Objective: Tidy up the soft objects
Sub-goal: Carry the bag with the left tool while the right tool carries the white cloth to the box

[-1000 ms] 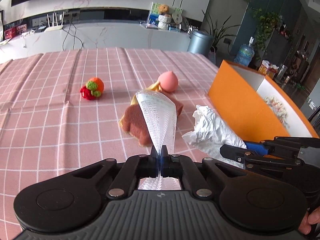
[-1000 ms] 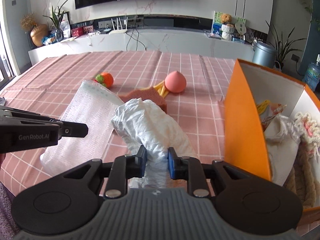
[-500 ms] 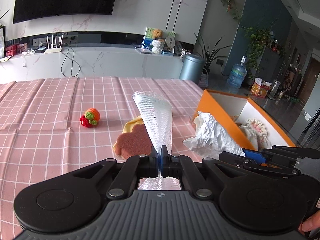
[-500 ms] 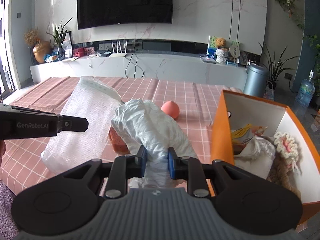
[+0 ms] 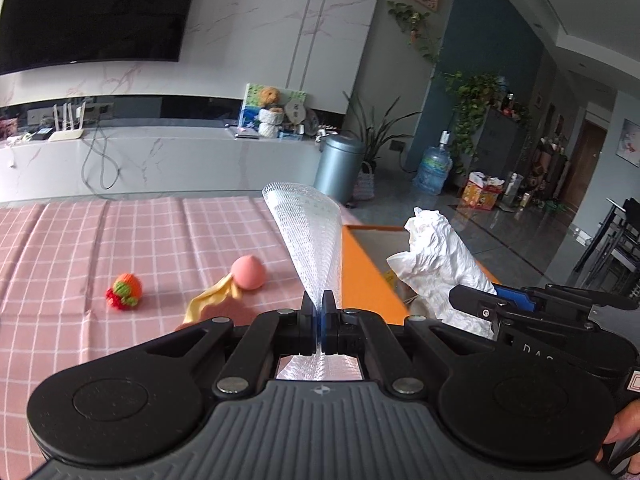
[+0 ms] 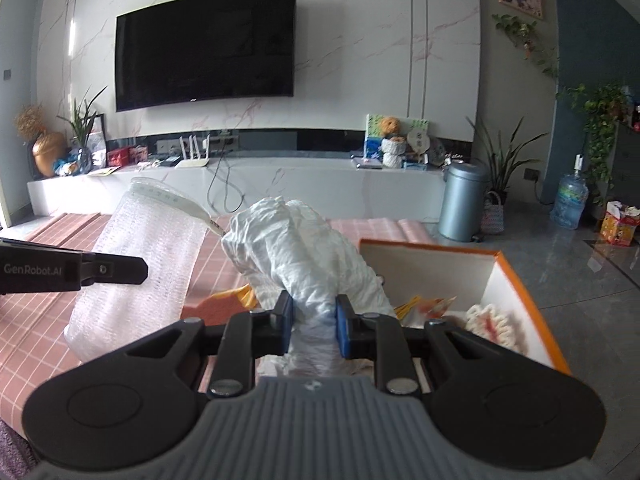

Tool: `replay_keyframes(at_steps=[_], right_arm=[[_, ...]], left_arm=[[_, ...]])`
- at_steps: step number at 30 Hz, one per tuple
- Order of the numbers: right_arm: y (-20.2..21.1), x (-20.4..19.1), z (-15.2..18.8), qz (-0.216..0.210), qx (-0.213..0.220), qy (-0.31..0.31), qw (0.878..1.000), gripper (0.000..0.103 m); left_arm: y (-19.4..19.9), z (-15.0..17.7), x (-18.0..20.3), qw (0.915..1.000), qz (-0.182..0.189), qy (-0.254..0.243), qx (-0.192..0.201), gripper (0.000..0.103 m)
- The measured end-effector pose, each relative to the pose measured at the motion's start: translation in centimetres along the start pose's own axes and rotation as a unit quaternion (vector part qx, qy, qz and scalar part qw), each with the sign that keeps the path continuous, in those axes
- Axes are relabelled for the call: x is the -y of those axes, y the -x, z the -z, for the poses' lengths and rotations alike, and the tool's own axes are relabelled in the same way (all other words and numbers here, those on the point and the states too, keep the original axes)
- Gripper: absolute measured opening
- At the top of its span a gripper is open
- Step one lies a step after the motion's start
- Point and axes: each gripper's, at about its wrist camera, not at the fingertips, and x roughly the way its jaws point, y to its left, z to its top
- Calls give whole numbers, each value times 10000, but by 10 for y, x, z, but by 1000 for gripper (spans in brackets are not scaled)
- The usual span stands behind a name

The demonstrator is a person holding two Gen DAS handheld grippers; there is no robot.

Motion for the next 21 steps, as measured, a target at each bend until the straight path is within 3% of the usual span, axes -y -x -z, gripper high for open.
replay_keyframes(at_steps=[9, 21], right_arm=[[-2, 37, -25, 200, 124, 135, 9996, 20], [-54, 80, -42, 398, -244, 392, 9981, 20]], left_arm=[[-42, -24, 31, 9989, 386, -247, -89, 1], [-112, -39, 57, 9958, 569, -483, -523, 1]])
